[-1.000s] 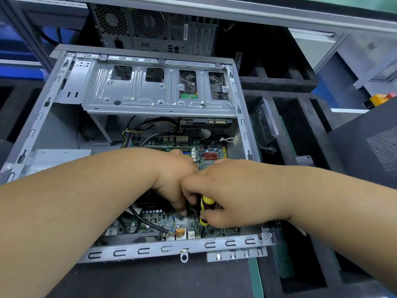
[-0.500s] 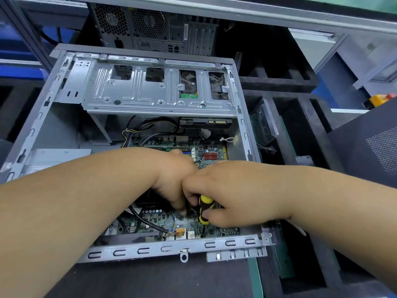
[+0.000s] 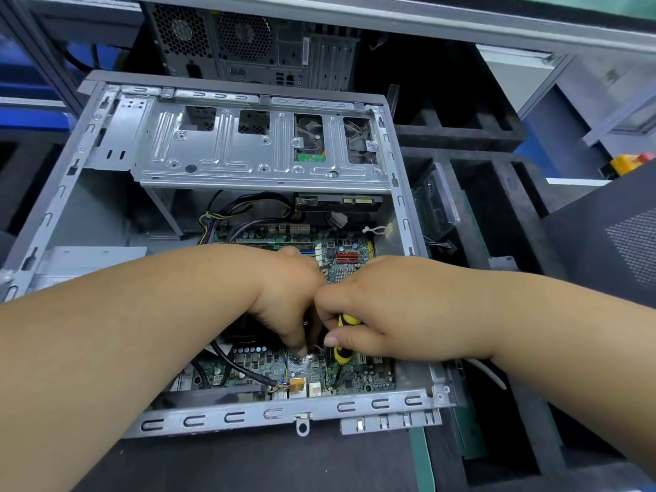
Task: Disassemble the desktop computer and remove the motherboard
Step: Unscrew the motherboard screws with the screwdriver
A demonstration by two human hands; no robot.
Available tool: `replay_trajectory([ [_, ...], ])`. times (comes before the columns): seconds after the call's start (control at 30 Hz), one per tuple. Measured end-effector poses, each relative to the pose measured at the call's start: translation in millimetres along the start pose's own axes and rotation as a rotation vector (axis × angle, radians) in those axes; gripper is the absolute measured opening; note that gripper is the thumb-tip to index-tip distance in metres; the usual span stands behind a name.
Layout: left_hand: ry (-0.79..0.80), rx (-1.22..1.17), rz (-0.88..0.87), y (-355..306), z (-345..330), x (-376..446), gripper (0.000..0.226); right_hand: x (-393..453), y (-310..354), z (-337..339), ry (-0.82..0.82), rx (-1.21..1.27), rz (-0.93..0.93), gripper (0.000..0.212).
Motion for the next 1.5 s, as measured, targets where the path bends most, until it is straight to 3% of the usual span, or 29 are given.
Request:
replay_trajectory([
  [0.2,0.011,0.049,-0.009,0,0,0,0.042,-3,-1,1,-0.053,0.002,0.002,0.017],
  [0.33,-0.023,-0.036,0.001,0,2,-2,0.054,-21,-4,29,-0.183,0.090,-0.054,0.013],
  [0.47,-0.057,-0.371,-0.080,5,16,-15,0.052,-44,-14,58,-0.418,0.138,-0.138,0.020],
  [0.57,-0.183,-0.652,-0.100,10,27,-27,0.045,-60,-19,70,-0.583,0.194,-0.171,0.021],
  [0.67,-0.310,-0.733,-0.075,13,34,-31,0.035,-75,-23,76,-0.738,0.296,-0.208,0.017],
  [0.83,-0.364,-0.911,-0.096,3,44,-40,0.024,-93,-22,75,-0.871,0.419,-0.237,0.021],
  [1.03,-0.483,-0.886,-0.027,-12,60,-45,0.005,-113,-20,72,-0.996,0.403,-0.304,0.021],
  [1.2,-0.667,-0.810,0.067,-41,78,-27,0.002,-142,-23,68,-1.342,0.359,-0.453,0.022],
  [1.3,-0.639,-0.655,-0.017,-82,90,-7,0.006,-156,-26,66,-1.485,0.296,-0.540,0.020],
  [1.5,-0.479,-0.349,-0.136,-148,89,46,0.013,-160,-41,49,-1.464,0.360,-0.664,0.019],
])
Point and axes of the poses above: each hand's wrist, its own x-axis towards the middle knuckle, its own z-axis out of the back of the hand, y = z × x, the point moved 3 cm from there along x, towards the middle knuckle, and after that the axes turned 1 degree about z, right-handed, at the moved point
